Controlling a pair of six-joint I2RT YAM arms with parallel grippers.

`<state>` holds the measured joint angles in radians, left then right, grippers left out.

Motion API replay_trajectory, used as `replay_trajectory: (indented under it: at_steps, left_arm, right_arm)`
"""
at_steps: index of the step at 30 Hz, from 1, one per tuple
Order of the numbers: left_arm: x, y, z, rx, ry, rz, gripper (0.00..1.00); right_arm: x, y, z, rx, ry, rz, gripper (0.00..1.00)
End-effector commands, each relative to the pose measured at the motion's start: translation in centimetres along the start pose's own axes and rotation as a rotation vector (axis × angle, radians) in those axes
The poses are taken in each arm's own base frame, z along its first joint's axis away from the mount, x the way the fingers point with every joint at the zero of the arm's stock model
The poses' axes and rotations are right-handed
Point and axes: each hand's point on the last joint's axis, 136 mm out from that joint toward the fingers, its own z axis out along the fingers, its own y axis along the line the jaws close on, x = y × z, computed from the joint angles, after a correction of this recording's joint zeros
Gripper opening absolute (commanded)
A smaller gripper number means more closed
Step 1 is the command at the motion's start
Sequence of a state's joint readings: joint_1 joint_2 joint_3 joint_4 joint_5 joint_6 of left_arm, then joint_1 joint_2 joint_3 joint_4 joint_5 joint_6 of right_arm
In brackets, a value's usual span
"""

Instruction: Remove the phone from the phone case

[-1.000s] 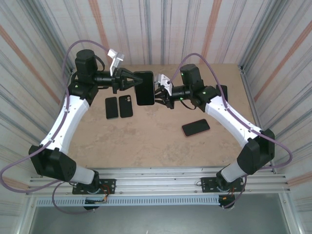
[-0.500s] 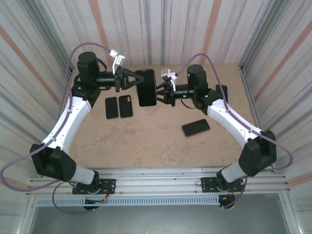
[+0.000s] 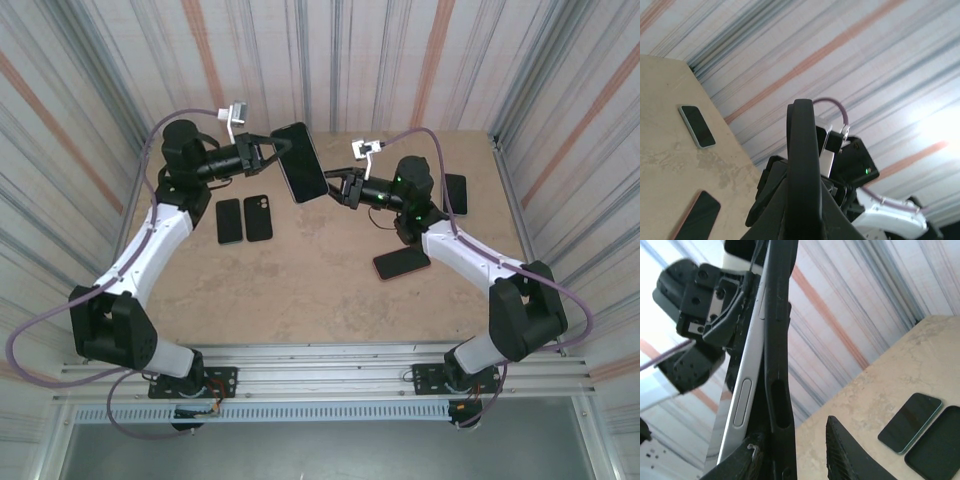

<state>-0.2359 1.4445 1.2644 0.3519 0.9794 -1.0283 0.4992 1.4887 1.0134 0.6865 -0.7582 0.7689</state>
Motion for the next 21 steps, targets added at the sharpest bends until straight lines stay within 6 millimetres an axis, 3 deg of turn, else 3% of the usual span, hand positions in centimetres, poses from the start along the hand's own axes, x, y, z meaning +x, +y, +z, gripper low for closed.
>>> replay_trajectory:
  at_steps: [1, 10, 18, 21]
  left_arm:
    - [-2.3, 0.7, 0.2, -0.014, -0.139, -0.097, 0.0]
    - [-2.6, 1.6, 1.3, 0.019, -0.198, -0.215, 0.0]
    - [-2.0, 4.0, 1.4, -0.018, -0.205, -0.295, 0.0]
    - [-2.0, 4.7, 1.3, -0.028, -0.221, -0.328, 0.12]
  right_arm:
    - [-3.4, 5.0, -0.4, -0.131, -0.154, 0.013, 0.32]
    - [-4.1, 3.6, 0.2, -0.102, -0.26, 0.238, 0.31]
    - [-4.0, 2.9, 0.8, -0.089, -0.278, 0.375, 0.12]
    - [-3.3, 2.0, 0.9, -0.046, -0.261, 0.41, 0.04]
